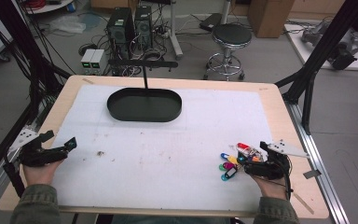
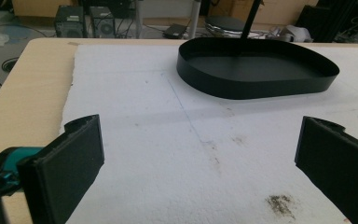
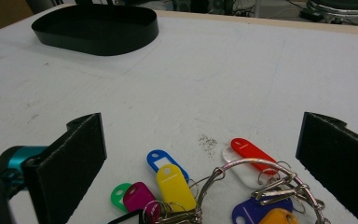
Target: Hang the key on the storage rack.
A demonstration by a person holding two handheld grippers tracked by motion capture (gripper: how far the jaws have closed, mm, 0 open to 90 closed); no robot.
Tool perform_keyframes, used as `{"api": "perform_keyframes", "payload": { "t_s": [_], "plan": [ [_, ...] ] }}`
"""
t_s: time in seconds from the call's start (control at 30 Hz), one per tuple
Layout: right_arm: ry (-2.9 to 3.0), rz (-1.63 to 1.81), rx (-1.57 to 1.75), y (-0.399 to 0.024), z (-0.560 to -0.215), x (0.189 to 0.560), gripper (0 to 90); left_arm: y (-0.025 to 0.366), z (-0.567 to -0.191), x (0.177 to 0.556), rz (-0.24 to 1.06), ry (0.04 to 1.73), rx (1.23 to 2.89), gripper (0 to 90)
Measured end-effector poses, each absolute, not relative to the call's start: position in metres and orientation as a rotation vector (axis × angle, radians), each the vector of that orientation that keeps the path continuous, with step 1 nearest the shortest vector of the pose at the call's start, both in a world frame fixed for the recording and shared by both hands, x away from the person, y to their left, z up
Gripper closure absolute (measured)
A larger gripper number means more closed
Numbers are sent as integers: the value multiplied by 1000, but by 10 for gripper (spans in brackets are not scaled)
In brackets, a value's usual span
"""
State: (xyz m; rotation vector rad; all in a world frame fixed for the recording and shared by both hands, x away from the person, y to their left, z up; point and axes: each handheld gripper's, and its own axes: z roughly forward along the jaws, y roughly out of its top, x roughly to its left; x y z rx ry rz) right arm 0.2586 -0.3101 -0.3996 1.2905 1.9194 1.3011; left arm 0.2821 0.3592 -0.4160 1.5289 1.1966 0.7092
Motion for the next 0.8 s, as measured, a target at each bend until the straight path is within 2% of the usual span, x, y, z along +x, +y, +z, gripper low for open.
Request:
{"api": "perform_keyframes", "payload": {
  "t_s": [0.8],
  "plan": [
    [1955,1253,1319,-308,-402,261,5,358,-418,284,712,1194,1545,17]
  ]
}}
